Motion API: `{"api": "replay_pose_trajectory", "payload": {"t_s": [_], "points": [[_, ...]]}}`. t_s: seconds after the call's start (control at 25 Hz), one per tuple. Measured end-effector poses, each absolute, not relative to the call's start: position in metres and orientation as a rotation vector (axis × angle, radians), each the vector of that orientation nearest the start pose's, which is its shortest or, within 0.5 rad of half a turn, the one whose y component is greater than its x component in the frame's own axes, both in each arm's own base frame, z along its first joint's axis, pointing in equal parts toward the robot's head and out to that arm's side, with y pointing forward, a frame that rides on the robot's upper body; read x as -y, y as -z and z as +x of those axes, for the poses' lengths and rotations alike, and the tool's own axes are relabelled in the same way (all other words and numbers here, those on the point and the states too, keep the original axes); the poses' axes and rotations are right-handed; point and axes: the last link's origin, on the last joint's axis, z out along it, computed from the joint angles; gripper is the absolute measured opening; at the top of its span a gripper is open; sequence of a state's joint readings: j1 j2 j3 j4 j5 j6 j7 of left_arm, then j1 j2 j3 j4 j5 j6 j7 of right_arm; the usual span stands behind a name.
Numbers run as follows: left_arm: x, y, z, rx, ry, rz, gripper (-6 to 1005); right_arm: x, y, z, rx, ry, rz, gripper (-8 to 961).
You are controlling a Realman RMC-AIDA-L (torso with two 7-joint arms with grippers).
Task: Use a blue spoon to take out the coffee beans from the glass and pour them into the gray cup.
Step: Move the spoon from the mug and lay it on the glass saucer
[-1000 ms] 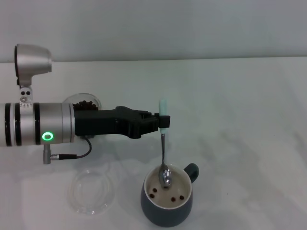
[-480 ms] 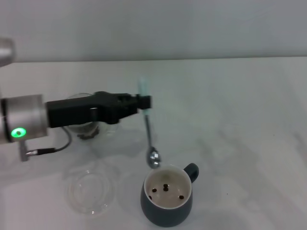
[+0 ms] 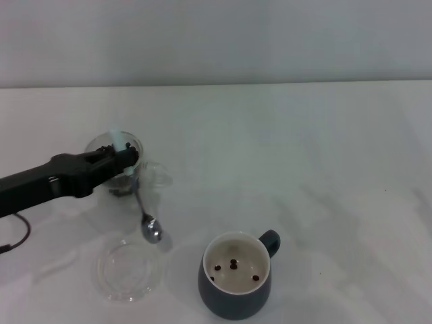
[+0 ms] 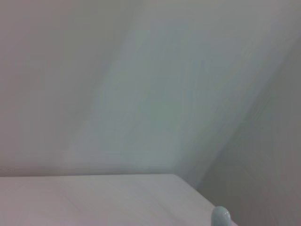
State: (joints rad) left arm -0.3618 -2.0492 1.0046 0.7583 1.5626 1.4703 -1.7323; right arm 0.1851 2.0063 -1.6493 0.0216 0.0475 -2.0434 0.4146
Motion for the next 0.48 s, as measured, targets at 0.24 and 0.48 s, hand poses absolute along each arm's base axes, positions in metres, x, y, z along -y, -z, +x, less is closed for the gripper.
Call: {"api": "replay_pose_trajectory", "payload": {"t_s": [0.24,0.48], "points": [[-0.311,-0.017,-0.274,1.036,0.947,-2.484,192,-0.189,-0.065,0.334,-0.181,-1.193,-1.534,588],[-0.308,-0.013,-0.289,1.031,0.886,-2.461,194,-0.188,-0.062,0.333,-0.201,-1.213,-1.557,587]]}}
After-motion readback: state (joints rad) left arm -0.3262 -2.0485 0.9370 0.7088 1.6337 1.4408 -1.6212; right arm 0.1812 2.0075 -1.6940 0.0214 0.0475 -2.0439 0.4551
